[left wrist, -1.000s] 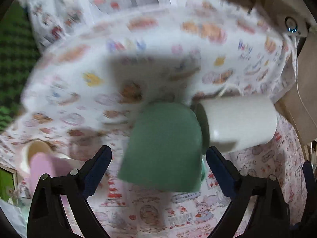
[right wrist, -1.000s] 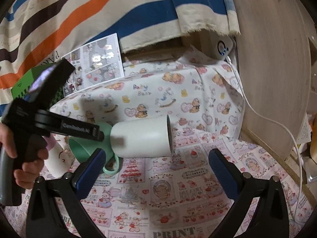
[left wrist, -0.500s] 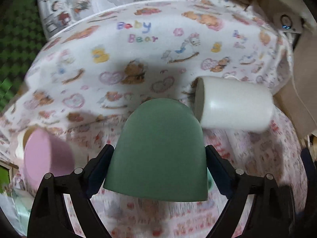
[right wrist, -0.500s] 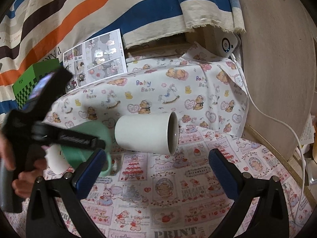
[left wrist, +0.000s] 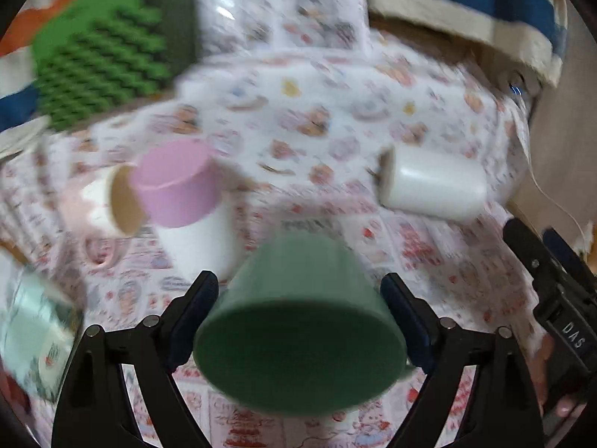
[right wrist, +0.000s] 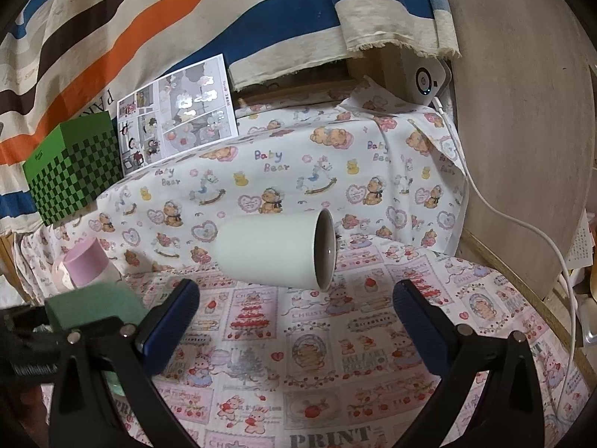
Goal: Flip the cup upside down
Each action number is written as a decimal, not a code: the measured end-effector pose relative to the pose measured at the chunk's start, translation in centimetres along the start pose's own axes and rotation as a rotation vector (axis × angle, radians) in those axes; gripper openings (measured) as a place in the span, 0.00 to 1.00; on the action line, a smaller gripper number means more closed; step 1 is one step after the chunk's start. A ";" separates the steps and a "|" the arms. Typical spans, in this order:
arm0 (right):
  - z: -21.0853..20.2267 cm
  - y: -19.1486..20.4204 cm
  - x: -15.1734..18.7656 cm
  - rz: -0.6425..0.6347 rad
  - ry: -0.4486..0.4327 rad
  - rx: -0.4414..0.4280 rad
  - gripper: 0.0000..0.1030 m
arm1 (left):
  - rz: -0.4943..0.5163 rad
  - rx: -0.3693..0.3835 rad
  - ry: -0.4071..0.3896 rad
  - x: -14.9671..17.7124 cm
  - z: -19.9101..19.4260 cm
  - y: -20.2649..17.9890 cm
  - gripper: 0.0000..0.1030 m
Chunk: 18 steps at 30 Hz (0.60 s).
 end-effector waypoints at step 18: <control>0.2 0.7 0.3 -0.021 0.020 -0.022 1.00 | 0.004 0.149 -0.158 0.6 -5.7 1.0 0.96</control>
Point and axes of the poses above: each gripper's, at about its wrist camera, not at the fingertips, and z roughly the way its jaws point, y to its left, x to its underside, the point moved 9 cm from there along z, roughly the way its jaws point, and after that the axes turned 1 degree about y, right-handed, at the moved point
